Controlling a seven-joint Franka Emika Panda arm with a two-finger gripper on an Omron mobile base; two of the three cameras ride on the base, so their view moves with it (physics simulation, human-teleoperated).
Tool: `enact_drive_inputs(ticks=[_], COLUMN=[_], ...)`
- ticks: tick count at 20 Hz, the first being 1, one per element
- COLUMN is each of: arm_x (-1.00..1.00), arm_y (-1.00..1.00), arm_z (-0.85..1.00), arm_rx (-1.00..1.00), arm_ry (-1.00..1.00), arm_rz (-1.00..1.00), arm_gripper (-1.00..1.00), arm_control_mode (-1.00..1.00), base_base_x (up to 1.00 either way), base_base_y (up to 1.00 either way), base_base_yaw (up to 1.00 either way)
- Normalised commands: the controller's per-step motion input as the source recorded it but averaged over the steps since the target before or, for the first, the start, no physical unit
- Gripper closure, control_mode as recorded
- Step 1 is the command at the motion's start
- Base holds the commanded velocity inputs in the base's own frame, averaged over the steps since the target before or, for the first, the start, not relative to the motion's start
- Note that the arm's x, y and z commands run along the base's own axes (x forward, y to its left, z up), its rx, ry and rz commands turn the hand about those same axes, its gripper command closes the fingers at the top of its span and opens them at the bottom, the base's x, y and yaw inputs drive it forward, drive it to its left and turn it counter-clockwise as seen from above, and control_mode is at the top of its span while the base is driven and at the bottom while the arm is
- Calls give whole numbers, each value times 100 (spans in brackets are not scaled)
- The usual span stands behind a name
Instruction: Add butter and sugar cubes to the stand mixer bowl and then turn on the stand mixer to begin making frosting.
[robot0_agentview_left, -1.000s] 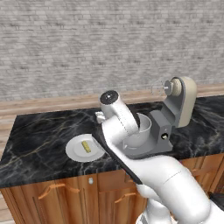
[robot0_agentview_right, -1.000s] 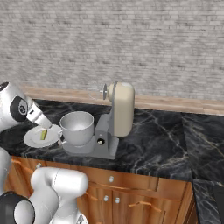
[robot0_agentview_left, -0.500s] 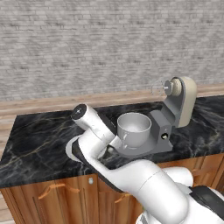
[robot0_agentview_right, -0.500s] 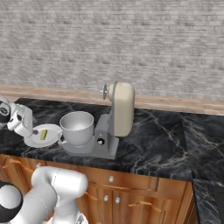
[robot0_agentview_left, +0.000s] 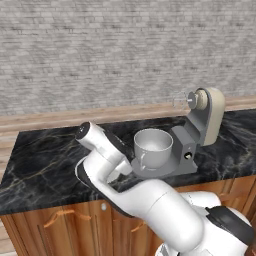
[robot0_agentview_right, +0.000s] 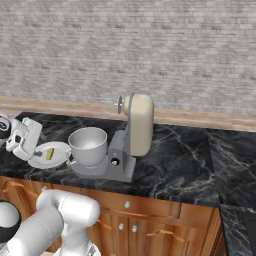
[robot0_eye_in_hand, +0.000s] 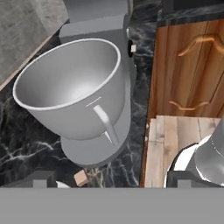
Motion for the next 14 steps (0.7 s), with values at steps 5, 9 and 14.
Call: enact_drive_inputs(ticks=[5,9,14], arm_x=[0,0,0], arm_y=[-11,-24,-14], arm_z=[-21,-14,-19], arm_rx=[6,11,10], arm_ry=[-7,-3,0], arm_rz=[-7,-1,0], arm_gripper=[-100,-100,-100], arm_control_mode=[-100,-100,-100], base_base_x=[0,0,0], base_base_y=[0,0,0], base_base_yaw=[0,0,0])
